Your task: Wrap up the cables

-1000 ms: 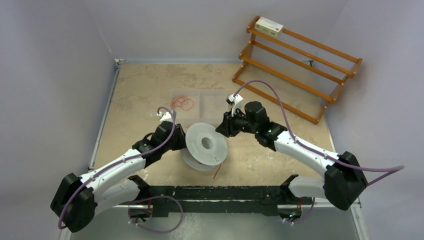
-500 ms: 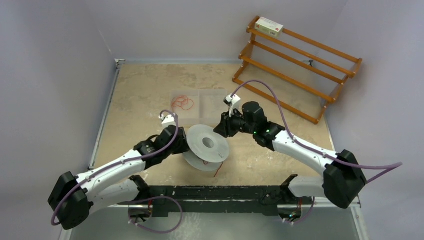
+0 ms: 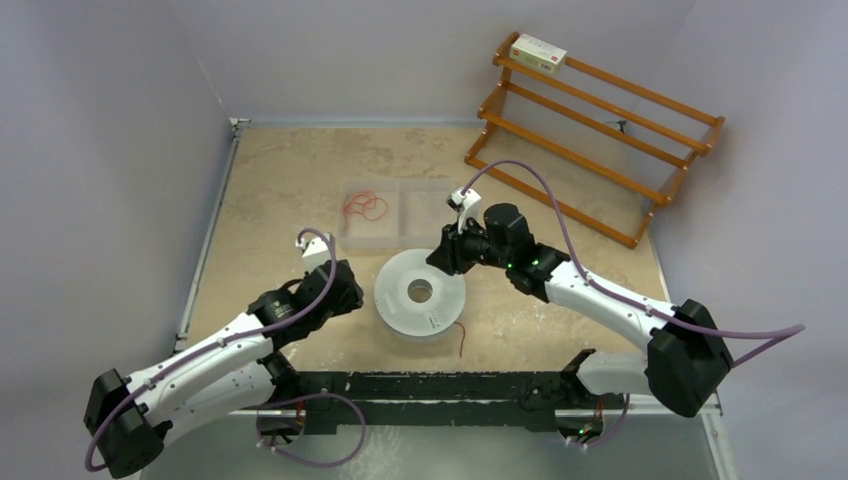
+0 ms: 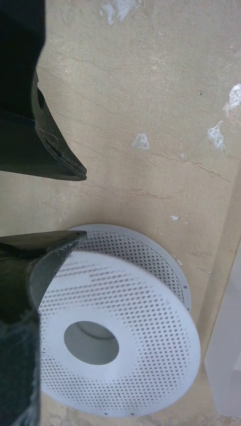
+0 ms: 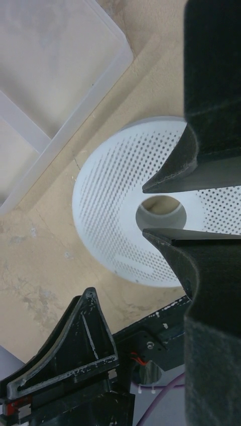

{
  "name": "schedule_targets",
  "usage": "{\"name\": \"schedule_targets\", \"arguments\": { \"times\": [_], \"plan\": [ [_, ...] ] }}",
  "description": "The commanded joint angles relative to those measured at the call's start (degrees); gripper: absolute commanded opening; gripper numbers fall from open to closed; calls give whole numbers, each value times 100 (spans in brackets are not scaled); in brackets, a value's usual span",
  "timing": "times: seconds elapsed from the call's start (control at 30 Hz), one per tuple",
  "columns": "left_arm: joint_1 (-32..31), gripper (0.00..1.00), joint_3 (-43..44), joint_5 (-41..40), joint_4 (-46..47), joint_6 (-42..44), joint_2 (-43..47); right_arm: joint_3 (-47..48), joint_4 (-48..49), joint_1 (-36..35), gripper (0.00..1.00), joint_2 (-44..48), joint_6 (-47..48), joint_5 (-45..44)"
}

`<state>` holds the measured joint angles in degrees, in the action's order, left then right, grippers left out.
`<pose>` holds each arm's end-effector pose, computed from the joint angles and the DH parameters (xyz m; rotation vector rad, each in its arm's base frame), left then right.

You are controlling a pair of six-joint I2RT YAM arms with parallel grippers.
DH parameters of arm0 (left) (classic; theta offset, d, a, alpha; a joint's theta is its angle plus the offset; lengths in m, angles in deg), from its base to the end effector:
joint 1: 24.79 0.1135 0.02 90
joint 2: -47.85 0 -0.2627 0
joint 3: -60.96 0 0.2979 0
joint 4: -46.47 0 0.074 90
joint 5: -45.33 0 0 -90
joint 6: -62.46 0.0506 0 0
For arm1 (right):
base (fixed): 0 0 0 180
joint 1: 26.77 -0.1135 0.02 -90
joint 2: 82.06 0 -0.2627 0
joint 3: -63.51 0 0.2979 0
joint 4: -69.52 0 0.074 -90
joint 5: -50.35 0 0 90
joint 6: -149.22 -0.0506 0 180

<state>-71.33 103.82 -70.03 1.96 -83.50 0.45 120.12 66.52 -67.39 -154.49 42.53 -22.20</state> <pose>0.1654 -0.1431 0.1929 -0.3881 2.3165 -0.3519 0.2505 0.2349 0.2433 -0.6268 1.9027 0.9516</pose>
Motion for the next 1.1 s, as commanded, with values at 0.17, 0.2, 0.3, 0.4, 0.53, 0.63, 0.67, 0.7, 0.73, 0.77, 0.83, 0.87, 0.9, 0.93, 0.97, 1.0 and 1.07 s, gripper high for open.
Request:
{"name": "schedule_targets", "arguments": {
  "times": [0.17,0.2,0.3,0.4,0.53,0.63,0.67,0.7,0.73,0.77,0.83,0.87,0.9,0.93,0.97,1.0,1.07],
  "plan": [
    [-21,39,555,-188,-192,156,1,132,123,-34,35,224,62,-126],
    [-21,39,680,-245,-255,240,2,113,80,-39,35,261,91,-139],
    [-21,40,1120,-414,-472,522,-26,43,-45,-38,35,381,-22,-143],
    [-13,47,1496,-569,-584,771,-29,38,-138,-29,36,507,-25,-371],
    [-13,60,1985,-885,-679,1123,-20,140,-419,-7,41,602,-34,-799],
    [-13,68,2325,-1014,-712,1574,-129,278,-714,49,45,607,-134,-1149],
    [-13,70,2447,-1104,-766,1713,-216,329,-799,65,48,625,-178,-1307],
    [-13,72,2584,-1213,-824,1874,-294,366,-854,71,54,662,-247,-1480],
    [-13,74,2750,-1314,-881,1991,-350,383,-912,77,60,709,-314,-1659],
    [-13,77,2856,-1486,-920,2125,-405,412,-970,79,65,761,-382,-1811],
    [-13,81,3057,-1599,-912,2395,-489,478,-1120,86,77,894,-493,-2230],
    [-10,82,3156,-1614,-897,2534,-534,523,-1211,89,83,976,-560,-2482],
    [-7,84,3249,-1652,-900,2610,-592,572,-1299,89,90,1052,-631,-2769],
    [-4,86,3354,-1686,-934,2669,-660,654,-1387,88,98,1119,-702,-3019],
    [-4,87,3475,-1675,-984,2727,-747,752,-1537,89,99,1177,-788,-3300],
    [-4,87,3596,-1621,-1032,2790,-836,879,-1710,89,99,1207,-875,-3556],
    [-4,88,3796,-1507,-1101,2866,-980,1239,-2082,89,99,1236,-935,-3832]
  ]
}}
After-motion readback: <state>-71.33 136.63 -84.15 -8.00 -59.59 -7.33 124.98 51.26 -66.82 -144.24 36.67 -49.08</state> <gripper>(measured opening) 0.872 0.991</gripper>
